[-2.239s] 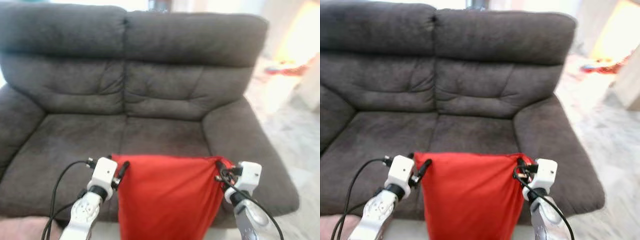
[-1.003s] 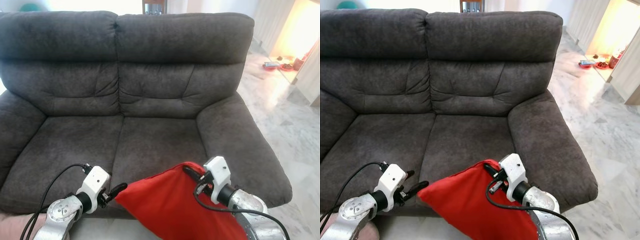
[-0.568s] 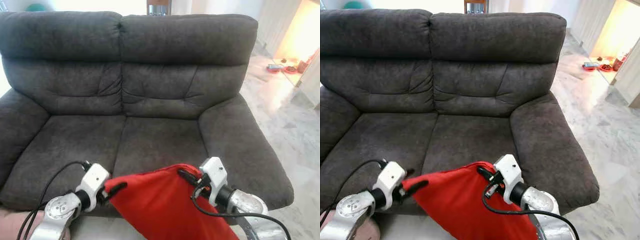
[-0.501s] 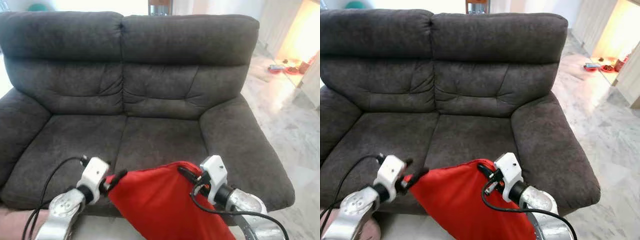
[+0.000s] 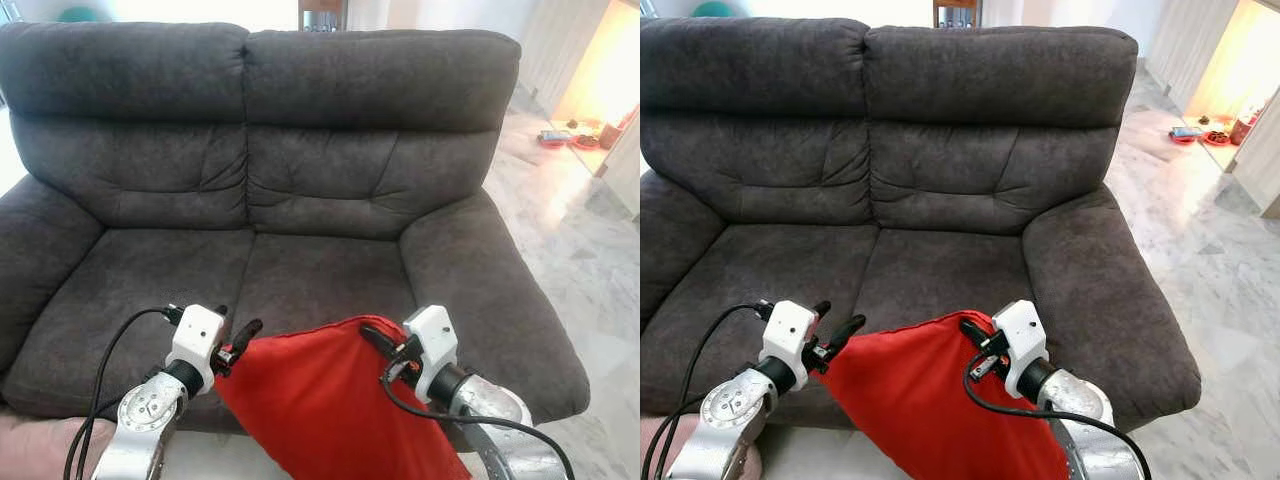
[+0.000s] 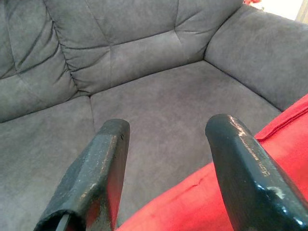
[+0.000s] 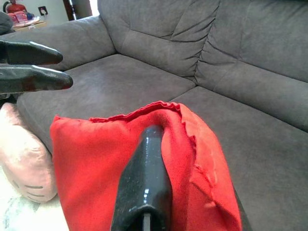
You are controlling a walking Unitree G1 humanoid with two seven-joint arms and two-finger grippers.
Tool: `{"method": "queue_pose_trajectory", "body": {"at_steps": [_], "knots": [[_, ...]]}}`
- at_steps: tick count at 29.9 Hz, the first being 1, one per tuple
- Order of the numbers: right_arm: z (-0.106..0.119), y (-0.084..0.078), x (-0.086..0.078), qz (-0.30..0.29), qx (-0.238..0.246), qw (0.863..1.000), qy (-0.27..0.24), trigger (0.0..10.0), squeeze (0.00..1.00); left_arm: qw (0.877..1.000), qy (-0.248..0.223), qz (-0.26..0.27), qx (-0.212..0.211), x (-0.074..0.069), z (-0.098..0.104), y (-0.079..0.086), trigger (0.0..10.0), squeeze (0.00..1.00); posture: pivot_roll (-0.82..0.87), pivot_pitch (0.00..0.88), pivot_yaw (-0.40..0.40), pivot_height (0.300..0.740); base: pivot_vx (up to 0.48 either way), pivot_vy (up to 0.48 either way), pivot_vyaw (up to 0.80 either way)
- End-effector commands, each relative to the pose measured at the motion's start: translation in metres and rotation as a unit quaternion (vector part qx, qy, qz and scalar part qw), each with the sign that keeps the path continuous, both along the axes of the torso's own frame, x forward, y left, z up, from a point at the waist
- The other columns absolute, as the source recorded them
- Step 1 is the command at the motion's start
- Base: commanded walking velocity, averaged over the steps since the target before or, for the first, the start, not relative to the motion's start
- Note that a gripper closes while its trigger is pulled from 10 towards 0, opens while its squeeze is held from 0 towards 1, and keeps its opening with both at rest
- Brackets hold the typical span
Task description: Move the pillow to the sofa from floor
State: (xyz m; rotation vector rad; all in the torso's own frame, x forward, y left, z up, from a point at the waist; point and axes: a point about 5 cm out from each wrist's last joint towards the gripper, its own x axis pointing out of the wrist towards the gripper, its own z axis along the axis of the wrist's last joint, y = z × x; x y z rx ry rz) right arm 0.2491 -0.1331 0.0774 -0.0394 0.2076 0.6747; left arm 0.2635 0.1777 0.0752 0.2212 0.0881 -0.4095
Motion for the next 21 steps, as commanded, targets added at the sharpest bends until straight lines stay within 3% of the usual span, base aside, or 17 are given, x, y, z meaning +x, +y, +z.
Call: {"method": "queue_pose_trajectory", "body": {"at_steps": [1,15,21], "knots": [[0.0244,0.0034,0.0086,0.0,0.024,0.998,-0.06,10.0,0.0,1.0,-0.001,0.0,0.0,-0.0022,-0.0011,-0.0012,10.0,0.0,0.11,0.0,-0.028,0.74,-0.262,0.0,0.0],[0.023,0.0063,0.0078,0.006,0.023,0.998,-0.058,10.0,0.0,1.0,-0.003,-0.009,0.008,-0.002,-0.0036,-0.0064,10.0,0.0,0.1,0.0,-0.023,0.74,-0.277,0.0,0.0],[0.0232,0.0078,0.0083,0.01,0.023,0.998,-0.058,10.0,0.0,1.0,0.0,-0.009,0.022,-0.0016,-0.0055,-0.006,10.0,0.0,0.1,0.0,-0.025,0.74,0.0,0.0,0.0]]}}
